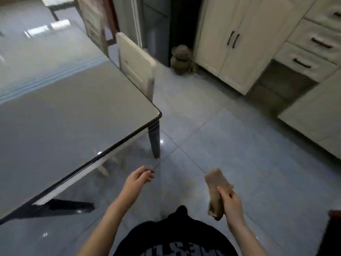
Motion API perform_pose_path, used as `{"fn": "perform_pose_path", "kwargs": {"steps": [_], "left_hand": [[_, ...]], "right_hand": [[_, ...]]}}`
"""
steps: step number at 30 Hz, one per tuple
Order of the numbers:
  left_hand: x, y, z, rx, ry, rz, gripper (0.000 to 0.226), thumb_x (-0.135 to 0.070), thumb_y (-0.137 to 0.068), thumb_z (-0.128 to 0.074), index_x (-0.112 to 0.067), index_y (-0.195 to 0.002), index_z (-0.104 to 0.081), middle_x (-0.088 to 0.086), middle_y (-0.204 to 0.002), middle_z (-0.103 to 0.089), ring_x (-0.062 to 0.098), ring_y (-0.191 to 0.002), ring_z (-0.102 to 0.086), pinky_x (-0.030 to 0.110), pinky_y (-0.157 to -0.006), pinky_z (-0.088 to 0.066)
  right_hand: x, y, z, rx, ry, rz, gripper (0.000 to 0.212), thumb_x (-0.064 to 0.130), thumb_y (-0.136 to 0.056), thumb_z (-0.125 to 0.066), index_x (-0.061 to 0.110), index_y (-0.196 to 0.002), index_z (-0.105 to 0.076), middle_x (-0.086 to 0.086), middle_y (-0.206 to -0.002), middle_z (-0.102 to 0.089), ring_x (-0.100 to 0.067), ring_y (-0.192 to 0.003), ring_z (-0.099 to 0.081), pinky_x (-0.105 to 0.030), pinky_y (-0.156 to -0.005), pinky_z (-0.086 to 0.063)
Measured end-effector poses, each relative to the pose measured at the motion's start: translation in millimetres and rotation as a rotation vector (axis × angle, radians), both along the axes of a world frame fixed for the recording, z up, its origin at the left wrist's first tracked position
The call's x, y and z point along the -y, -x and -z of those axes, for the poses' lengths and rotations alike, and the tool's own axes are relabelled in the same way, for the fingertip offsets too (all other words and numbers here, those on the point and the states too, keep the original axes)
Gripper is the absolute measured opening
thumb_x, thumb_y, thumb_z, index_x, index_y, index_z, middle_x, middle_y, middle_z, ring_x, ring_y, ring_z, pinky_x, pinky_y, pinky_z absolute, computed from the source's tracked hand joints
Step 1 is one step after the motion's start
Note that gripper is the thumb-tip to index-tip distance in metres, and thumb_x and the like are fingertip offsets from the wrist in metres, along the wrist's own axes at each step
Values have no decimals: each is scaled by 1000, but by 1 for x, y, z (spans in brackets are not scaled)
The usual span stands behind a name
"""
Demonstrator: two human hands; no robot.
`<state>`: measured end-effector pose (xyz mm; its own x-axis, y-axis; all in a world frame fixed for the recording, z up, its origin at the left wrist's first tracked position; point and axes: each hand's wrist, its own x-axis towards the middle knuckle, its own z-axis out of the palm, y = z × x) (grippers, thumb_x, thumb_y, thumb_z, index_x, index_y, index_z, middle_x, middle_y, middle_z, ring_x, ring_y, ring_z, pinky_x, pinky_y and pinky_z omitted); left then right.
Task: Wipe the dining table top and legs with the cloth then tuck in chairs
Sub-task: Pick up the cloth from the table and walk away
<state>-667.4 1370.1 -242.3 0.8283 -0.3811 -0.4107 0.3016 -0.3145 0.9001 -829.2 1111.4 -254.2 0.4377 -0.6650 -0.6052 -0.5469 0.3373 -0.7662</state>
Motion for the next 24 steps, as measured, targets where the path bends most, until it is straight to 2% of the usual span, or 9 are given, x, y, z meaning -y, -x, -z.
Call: {"fn": "perform_pose_path", "kwargs": {"steps": [4,6,8,10,14,17,19,22,24], "left_hand": [[59,-7,7,-29,-43,120,38,-47,-65,-52,-18,-84,-69,1,-79,-68,11,-71,-59,18,-68,-48],[78,-16,10,-39,-60,134,40,-49,-63,-52,-20,-84,-70,0,-78,-70,10,-71,-61,19,-70,-49],[92,-31,9,-46,-72,156,38,-47,-67,-54,-18,-87,-70,3,-82,-70,13,-75,-62,23,-72,-49],[105,-50,8,-36,-81,173,39,-44,-71,-53,-14,-91,-69,7,-86,-70,15,-78,-63,25,-75,-51],[129,-96,15,-8,-111,154,24,-26,-88,-50,-10,-93,-69,8,-86,-70,8,-74,-64,13,-68,-49],[154,-140,26,-7,-124,145,23,-25,-87,-50,-14,-91,-69,8,-85,-70,14,-77,-65,16,-68,-50],[176,-173,31,-14,-105,122,26,-25,-84,-49,-9,-91,-69,7,-81,-70,17,-75,-64,13,-65,-49],[220,-232,32,-19,-94,137,24,-24,-82,-51,-9,-88,-68,8,-80,-68,21,-74,-63,21,-66,-50],[251,-270,29,-37,-88,169,27,-29,-77,-48,-13,-86,-68,9,-80,-67,23,-76,-60,29,-73,-48]], "right_hand": [[44,10,7,-4,12,103,18,17,-93,-62,1,-90,-67,-12,-77,-69,-24,-67,-63,-31,-59,-48],[62,6,10,7,10,152,18,18,-92,-63,2,-95,-68,-10,-83,-70,-23,-73,-66,-33,-65,-51],[78,-5,13,12,-13,175,19,19,-92,-64,3,-101,-68,-8,-87,-72,-21,-77,-68,-31,-70,-53],[93,-23,14,42,-22,197,13,16,-92,-63,4,-95,-68,-11,-85,-72,-17,-70,-68,-28,-64,-53],[127,-74,17,64,-58,206,10,21,-90,-66,11,-90,-70,-13,-90,-73,-28,-81,-68,-43,-78,-54],[158,-121,22,82,-62,221,13,20,-90,-66,9,-95,-69,-10,-91,-73,-25,-83,-68,-39,-79,-52],[182,-154,24,91,-54,224,11,19,-90,-66,9,-95,-69,-9,-93,-72,-23,-85,-67,-35,-79,-51],[220,-199,21,77,-51,253,22,24,-89,-67,5,-102,-69,-12,-97,-72,-27,-90,-68,-41,-82,-54],[243,-221,14,67,-47,283,25,25,-90,-66,2,-99,-67,-18,-93,-72,-34,-85,-68,-47,-78,-55]]}}
